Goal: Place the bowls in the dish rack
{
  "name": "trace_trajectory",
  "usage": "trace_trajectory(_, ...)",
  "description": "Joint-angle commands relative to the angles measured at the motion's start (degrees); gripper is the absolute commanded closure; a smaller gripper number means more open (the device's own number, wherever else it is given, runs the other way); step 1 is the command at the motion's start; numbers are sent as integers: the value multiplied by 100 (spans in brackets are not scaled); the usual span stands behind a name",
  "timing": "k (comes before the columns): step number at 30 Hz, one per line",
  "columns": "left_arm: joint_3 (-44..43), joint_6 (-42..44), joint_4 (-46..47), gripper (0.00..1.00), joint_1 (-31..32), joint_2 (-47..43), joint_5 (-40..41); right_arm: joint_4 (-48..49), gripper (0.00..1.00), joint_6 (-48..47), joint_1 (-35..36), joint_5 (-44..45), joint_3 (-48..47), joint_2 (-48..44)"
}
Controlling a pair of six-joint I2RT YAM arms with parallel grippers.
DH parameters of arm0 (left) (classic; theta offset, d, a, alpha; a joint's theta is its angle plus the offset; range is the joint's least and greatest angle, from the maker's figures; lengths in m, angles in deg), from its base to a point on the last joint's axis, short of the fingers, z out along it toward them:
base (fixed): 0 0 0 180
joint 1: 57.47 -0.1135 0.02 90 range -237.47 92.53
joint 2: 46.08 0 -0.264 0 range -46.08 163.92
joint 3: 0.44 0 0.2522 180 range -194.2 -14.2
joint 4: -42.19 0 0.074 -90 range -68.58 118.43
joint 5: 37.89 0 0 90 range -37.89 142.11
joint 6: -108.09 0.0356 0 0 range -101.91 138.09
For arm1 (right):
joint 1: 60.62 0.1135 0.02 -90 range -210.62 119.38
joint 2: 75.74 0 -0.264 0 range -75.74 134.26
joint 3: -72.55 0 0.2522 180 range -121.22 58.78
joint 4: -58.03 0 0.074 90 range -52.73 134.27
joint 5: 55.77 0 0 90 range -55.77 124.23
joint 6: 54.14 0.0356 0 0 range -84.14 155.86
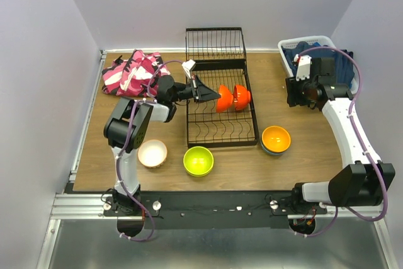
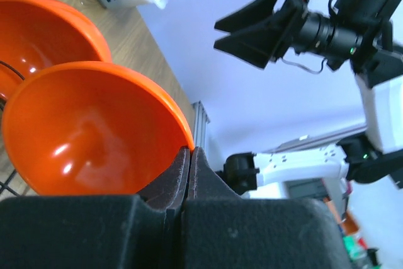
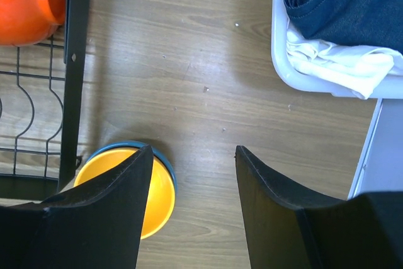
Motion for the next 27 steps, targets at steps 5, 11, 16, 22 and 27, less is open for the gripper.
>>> trace_trajectory(5, -642, -854, 1275, 100, -25, 788, 371, -312, 37, -130, -45, 274, -235, 138)
trace_trajectory(11, -959, -854, 1178, 100, 10, 1201, 398, -303, 37, -183, -45, 283, -288, 235)
trace_trajectory(16, -1135, -819, 1073, 100, 71, 1439, 424, -330, 37, -201, -36, 283, -340, 323)
trace_trajectory(22, -1469, -828, 993, 100, 195, 1711, 424, -321, 37, -201, -36, 432, -411, 419)
trace_trajectory(27, -1689, -994, 1116, 100, 353, 1940, 450, -339, 37, -218, -36, 432, -428, 463)
